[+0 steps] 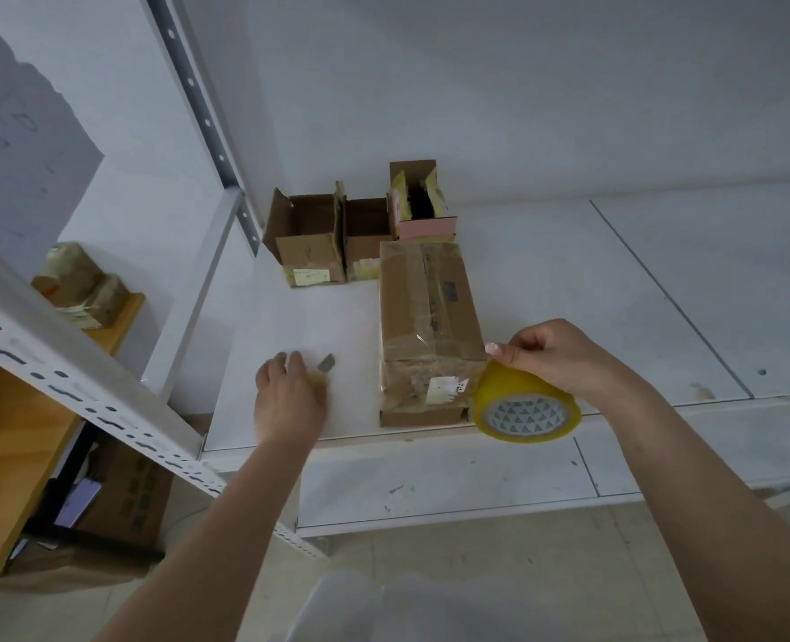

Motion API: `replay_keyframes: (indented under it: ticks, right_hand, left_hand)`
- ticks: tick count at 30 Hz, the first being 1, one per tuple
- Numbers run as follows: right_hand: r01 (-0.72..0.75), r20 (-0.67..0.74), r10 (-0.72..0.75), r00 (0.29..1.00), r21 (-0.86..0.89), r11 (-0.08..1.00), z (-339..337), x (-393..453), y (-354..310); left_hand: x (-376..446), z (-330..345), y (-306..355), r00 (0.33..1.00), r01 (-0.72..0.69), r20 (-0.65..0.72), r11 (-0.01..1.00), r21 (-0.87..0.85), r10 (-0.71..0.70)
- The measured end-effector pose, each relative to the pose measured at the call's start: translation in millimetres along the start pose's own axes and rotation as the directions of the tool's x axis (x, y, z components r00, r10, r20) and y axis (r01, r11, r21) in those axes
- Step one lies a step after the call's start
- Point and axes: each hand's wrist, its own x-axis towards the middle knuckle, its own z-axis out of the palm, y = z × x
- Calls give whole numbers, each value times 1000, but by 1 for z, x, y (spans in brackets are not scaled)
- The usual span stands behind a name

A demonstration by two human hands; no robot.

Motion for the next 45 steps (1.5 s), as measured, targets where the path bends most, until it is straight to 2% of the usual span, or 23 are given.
replay_keyframes:
  ticks: [3,6,9,11,13,15,16,17,19,21,23,26,28,31,33,35,36,38,42,45]
  right_hand:
    - [10,-18,-9,1000,23,1000,3,-1,-1]
    - [21,-25,-20,999,29,999,5,-2,-4]
    - [29,-44,-27,999,52,998,9,-3,-6]
    - [34,-54,-31,998,64,997,12,-3,-8]
    - [25,-59,-22,998,61,998,14,-1,-12]
    - [4,-53,-1,999,57,998,14,1,-12]
    - [-6,-43,9,999,63,998,14,0,-12]
    - [-13,-31,15,999,75,997,14,0,-12]
    - [-6,-10,7,1000,108,994,11,-1,-9]
    - [-9,34,3,999,178,984,4,-3,-2]
    - [-29,124,-3,992,255,967,-8,-9,7]
    - [-25,222,-52,974,329,944,-15,-19,18]
    - [9,188,-77,979,342,940,-16,-21,18]
    - [37,149,-82,985,283,958,-22,-14,14]
    - [35,149,-54,987,126,991,-23,-8,17]
    - [7,136,0,991,-50,999,-19,-5,22]
    - [-12,138,21,990,-62,998,-17,-5,24]
    - [-42,150,40,988,8,999,-16,-7,29]
    - [-45,184,33,982,66,997,-26,-15,30]
    - [-40,189,28,982,58,998,-30,-18,26]
  left_hand:
    - [8,7,-14,993,-57,112,984,172,38]
    - [16,-4,-11,994,-15,105,990,142,0]
    - [22,-37,-10,1000,-5,-15,985,-171,3]
    - [19,-69,6,986,-98,-160,912,-398,36]
    - [13,-104,37,959,-256,-239,819,-514,149]
    - [7,-130,74,916,-384,-162,691,-612,366]
    - [4,-136,93,885,-375,-59,630,-680,463]
    - [0,-137,110,846,-315,62,590,-743,530]
    - [-7,-129,137,765,-179,257,580,-795,590]
    - [-9,-112,149,745,-150,342,643,-751,573]
    - [-8,-97,146,784,-170,329,691,-703,527]
    - [-3,-91,138,812,-182,271,665,-724,517]
    - [-2,-90,139,806,-206,263,668,-715,530]
    - [-3,-89,139,798,-276,240,689,-670,553]
    - [-3,-88,138,790,-311,225,689,-655,570]
    - [-3,-89,137,775,-338,227,690,-640,590]
    - [-3,-89,137,765,-351,242,701,-621,596]
    - [-4,-92,138,733,-390,299,737,-552,611]
    - [-5,-106,148,602,-618,452,743,-258,658]
    - [-10,-114,161,600,-658,527,746,-103,602]
